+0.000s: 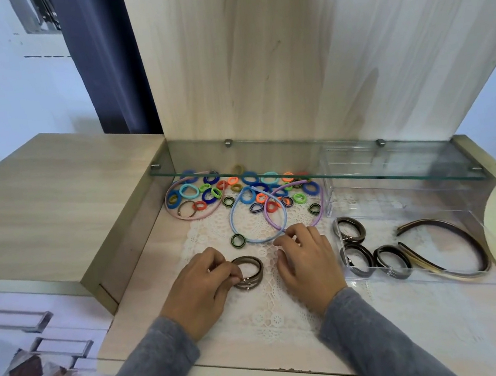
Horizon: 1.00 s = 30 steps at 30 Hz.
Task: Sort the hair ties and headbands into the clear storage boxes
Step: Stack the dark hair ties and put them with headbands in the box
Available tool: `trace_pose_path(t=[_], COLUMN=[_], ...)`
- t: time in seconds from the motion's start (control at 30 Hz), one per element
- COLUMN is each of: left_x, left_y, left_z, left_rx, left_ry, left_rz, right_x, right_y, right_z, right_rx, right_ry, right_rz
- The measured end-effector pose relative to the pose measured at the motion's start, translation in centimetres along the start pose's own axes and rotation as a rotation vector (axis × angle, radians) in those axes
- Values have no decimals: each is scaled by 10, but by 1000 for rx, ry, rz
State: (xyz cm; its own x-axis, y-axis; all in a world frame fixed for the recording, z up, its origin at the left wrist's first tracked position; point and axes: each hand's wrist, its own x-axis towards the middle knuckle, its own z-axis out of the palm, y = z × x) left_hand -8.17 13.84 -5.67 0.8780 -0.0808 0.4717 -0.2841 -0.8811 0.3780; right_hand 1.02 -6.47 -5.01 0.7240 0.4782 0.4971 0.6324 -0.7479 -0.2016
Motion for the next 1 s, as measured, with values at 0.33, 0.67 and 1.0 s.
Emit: trace_pose_path(t=[0.33,0.67,1.0], left_x=[18,107,136], left_y=[-23,-59,-55], left_z=[-8,-33,-25], left_rx=[-70,256,435], left_ry=[91,-71,-252], left_rz=[-203,-708,-788], right_x=[-1,-2,0], right_y=[0,-1,1], right_z=[3,6,8], right_rx=[-40,-39,-14], right_ry=[17,10,-4], right_rz=[22,30,40])
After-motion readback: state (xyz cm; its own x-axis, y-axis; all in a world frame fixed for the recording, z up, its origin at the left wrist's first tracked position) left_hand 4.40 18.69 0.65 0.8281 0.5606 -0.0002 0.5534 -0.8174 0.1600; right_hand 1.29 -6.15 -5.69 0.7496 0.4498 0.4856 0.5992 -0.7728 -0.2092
